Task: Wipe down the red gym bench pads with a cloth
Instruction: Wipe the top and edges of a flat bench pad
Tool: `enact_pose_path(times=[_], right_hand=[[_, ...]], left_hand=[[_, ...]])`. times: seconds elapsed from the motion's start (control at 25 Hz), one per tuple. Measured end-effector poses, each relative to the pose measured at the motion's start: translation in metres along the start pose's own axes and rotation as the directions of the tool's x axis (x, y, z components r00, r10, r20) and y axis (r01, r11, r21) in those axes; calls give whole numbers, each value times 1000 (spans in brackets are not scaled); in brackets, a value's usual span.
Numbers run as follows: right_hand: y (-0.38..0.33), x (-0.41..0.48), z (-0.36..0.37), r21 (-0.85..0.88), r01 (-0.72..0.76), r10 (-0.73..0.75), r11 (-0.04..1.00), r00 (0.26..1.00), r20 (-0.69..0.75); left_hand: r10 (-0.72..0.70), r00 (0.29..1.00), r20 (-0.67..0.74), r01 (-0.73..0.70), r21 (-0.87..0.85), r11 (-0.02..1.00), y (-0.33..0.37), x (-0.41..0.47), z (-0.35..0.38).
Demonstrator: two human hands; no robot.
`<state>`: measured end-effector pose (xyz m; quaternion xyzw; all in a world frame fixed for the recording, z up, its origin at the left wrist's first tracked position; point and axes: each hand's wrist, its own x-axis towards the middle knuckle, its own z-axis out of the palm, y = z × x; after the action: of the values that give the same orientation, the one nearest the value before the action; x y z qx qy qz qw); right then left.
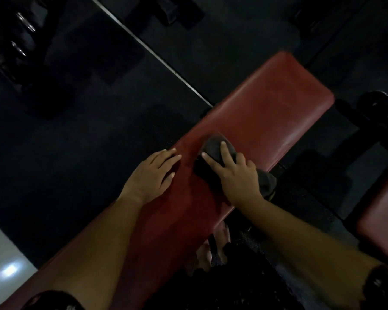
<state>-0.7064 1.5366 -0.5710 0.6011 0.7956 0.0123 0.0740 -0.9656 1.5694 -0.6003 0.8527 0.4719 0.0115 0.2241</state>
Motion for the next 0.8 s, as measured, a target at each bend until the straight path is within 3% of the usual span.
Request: enact_pose_path(times=[0.2,0.36,0.56,0.8], right_hand=[[11,-90,10,89,-109,105,990,993,52],[-8,-98,10,93,-95,86,991,992,93],[-17,-14,1,-40,114,-115,993,993,-12],[-48,90,-24,-65,161,-149,985,974,170]], left_hand=[[-95,995,32,95,23,995,-6,-42,4],[-137,989,63,135,24,991,0,-50,13],[-194,981,18,194,16,981,12,-50,20],[-231,972,-33,233,82,969,18,-87,29]])
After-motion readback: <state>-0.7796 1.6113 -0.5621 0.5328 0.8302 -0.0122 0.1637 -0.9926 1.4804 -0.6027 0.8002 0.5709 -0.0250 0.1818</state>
